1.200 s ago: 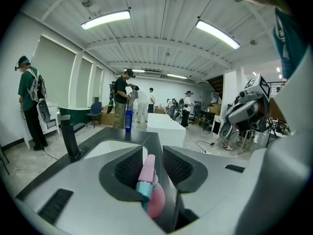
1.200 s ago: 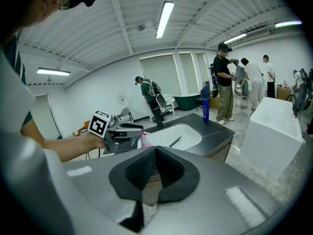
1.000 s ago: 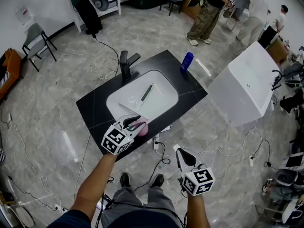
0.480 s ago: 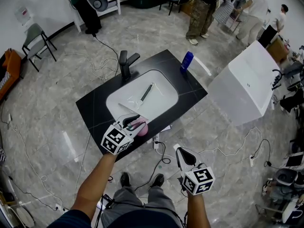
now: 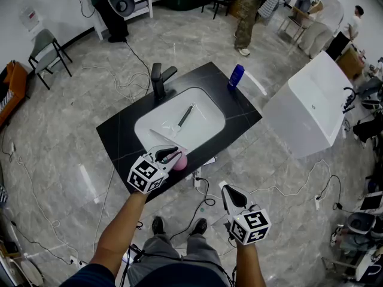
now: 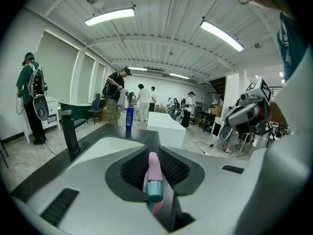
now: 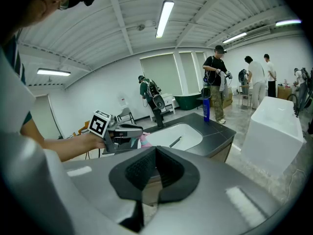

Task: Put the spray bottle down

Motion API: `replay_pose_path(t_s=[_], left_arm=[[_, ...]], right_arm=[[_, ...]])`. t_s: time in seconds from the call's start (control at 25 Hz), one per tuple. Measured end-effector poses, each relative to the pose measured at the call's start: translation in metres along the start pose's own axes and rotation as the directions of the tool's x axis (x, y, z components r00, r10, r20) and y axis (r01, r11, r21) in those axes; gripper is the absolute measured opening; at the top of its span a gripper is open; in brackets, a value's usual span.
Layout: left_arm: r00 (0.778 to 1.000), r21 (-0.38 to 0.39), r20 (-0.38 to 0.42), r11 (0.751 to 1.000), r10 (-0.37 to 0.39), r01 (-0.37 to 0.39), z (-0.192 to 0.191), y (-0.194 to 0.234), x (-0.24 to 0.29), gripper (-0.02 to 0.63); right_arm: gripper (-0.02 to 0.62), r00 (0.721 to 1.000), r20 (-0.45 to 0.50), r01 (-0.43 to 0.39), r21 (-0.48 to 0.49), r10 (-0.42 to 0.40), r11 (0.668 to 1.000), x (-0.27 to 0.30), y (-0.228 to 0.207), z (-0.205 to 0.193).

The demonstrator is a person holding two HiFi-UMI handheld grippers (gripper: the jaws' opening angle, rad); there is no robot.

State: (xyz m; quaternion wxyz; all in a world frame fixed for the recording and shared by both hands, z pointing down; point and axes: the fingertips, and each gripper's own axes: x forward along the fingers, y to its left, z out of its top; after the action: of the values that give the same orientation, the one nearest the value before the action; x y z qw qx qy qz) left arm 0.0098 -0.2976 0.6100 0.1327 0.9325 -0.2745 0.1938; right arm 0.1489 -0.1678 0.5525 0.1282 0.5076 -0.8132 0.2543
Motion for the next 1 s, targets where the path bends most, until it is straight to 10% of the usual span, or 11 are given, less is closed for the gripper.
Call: replay_pose_path(t_s=[1.0], left_arm=[[0.999, -0.029, 0.009, 0.999, -0.044, 0.044, -0.001, -0.019, 0.001, 0.071]], right_arm=[[0.011, 1.000, -0.003, 0.002, 0.002, -0.002, 1.000, -0.010, -0.002, -0.005]])
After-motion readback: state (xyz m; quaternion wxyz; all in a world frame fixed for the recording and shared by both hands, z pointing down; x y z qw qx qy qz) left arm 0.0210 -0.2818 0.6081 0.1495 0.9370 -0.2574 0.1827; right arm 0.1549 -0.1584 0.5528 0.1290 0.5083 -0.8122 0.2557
